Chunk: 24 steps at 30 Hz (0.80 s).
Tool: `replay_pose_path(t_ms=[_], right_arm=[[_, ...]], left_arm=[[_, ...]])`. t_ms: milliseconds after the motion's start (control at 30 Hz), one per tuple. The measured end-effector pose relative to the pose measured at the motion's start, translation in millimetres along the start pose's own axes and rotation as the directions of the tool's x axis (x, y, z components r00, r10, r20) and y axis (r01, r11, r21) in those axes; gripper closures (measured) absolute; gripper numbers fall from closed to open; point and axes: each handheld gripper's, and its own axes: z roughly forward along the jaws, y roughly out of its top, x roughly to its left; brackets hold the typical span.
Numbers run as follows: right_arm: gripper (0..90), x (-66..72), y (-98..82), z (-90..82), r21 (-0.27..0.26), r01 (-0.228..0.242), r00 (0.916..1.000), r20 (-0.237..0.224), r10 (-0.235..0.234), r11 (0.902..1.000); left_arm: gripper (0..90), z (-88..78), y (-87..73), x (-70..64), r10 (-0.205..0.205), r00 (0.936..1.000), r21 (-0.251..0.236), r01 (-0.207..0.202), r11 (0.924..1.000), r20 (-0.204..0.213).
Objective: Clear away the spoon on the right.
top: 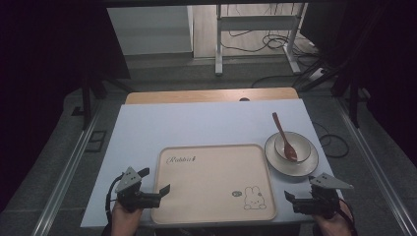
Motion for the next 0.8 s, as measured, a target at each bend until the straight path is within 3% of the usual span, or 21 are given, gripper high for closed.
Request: replay_pose_path(t_ms=[200, 367, 800], right_arm=[[0.0, -5.5, -0.8, 1.6, -0.008, -0.006, 0.9997, -0.022, 0.006, 1.0], [0.0, -6.7, -0.8, 2.4, -0.023, -0.017, 0.9998, -0.013, 0.017, 0.9996], [0.0, -4.2, -0.5, 6.9, 0.034, -0.017, 0.9994, -0.028, 0.018, 0.9993]], left_arm=[[0.6, -0.5, 0.8, -1.5, -0.003, 1.0, -0.005, 0.003, 1.0, 0.005], [0.5, -0.5, 1.1, -1.1, -0.004, 0.9998, -0.018, 0.004, 0.9998, 0.02], [0.4, 0.6, 1.7, -2.8, 0.012, 0.9997, -0.021, -0.012, 0.9997, 0.022]])
